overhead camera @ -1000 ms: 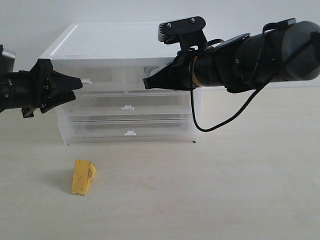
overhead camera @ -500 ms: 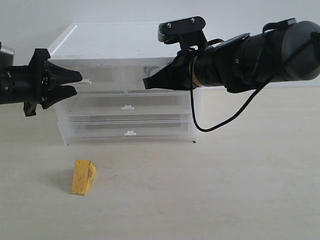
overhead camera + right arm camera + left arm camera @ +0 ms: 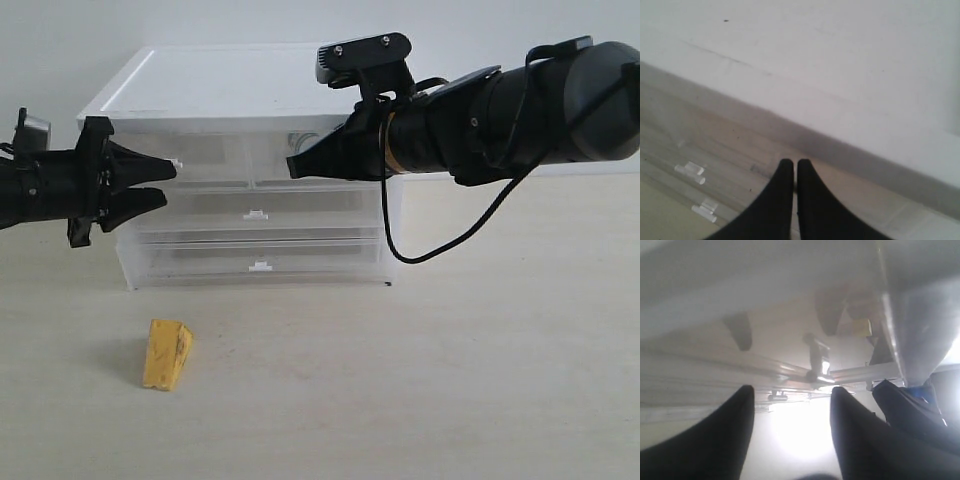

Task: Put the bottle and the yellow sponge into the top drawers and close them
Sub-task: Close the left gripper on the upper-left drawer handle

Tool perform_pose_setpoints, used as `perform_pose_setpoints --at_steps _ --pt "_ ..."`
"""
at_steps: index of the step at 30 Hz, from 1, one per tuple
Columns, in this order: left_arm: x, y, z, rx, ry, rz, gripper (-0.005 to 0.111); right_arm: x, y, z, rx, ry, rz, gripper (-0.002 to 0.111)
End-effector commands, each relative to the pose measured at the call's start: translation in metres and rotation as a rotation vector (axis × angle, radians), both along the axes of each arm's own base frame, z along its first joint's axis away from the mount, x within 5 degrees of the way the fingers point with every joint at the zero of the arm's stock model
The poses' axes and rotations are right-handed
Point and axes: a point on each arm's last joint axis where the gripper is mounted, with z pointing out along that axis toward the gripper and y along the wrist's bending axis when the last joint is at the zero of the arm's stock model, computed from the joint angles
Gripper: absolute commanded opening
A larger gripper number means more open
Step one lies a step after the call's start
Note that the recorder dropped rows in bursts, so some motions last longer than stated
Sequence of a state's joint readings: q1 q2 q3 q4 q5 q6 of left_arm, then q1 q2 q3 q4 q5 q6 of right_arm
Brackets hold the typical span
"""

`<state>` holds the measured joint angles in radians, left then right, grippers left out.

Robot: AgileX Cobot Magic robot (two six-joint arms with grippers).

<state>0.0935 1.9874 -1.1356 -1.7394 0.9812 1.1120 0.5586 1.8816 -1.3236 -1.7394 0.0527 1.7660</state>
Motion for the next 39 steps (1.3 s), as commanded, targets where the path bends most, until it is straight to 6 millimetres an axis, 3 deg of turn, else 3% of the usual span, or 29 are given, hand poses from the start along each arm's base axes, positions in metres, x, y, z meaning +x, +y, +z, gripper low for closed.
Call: perform_pose_setpoints --at_steps 1,17,26,39 --pt "0.002 -0.001 0.008 -0.031 -0.029 -0.026 0.044 0.007 -0.001 0.001 -0.002 -0.011 -0.004 0.0" --pt "0.011 0.0 0.021 -0.036 -0.065 -0.018 0.043 0.007 -0.001 0.001 -0.004 -0.012 -0.003 0.0" --pt "0.012 0.0 0.019 -0.034 -0.062 -0.019 0.018 0.007 -0.001 0.001 -0.007 -0.013 0.001 0.0" --pt "0.012 0.0 0.019 -0.021 -0.079 -0.024 0.011 0.007 -0.001 0.001 -0.007 -0.013 0.001 0.0"
